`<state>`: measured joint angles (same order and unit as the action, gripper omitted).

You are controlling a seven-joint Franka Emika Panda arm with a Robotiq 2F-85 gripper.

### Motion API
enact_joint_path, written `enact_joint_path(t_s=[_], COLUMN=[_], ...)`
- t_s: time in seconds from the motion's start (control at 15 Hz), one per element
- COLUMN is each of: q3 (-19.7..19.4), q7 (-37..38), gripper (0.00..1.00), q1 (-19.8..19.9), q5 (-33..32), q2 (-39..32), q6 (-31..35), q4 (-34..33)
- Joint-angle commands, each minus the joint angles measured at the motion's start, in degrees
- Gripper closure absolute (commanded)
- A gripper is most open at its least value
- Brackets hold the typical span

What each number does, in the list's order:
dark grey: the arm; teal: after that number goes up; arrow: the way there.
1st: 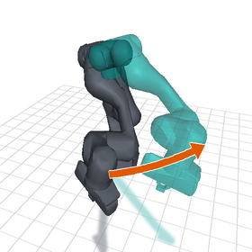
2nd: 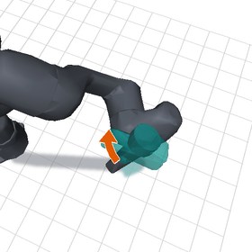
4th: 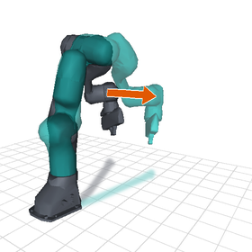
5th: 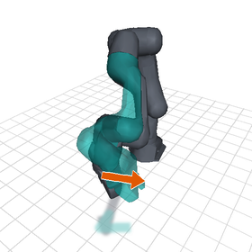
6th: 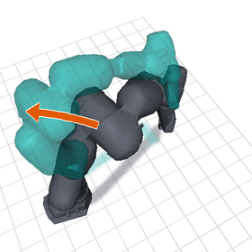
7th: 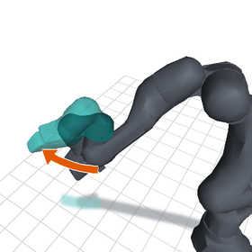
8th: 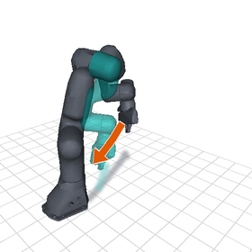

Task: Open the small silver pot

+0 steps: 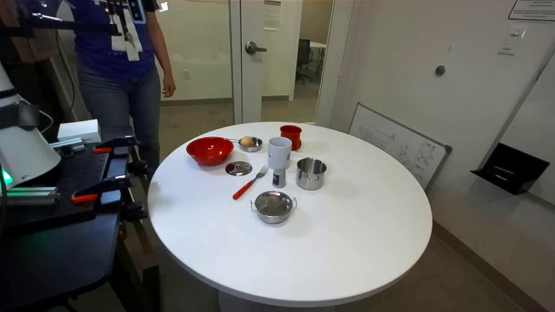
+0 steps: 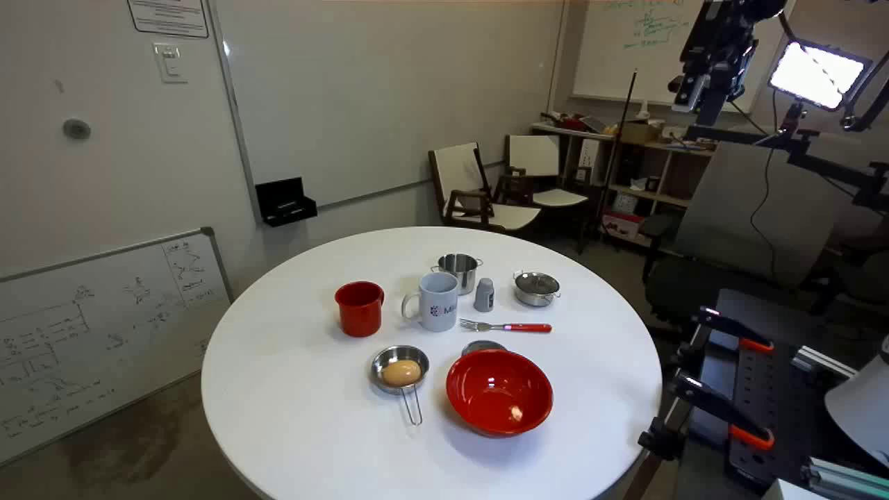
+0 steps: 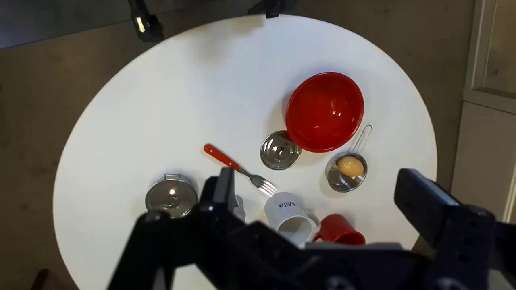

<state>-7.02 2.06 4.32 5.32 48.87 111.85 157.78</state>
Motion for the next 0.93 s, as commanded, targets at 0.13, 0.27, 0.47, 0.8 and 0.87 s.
enact_joint_path(t_s=[0.13,0.27,0.47,0.8,0.87], q3=[0.9,2.3,4.8,9.6,10.5], q7=[0.5,3.1,9.3,20.6,23.3], gripper=[0.0,0.0,0.0,0.0,0.0], q1=[0.9,2.2,4.9,10.4,11.7], q5=[0.5,-0.4,-1.8,-7.8,-9.6], q2=[-0.7,-2.9,-9.1,-24.3,-28.0], q6=[0.3,2.7,10.4,26.8,29.0], q4=[-0.3,-0.5,-0.7,-1.8,-2.7])
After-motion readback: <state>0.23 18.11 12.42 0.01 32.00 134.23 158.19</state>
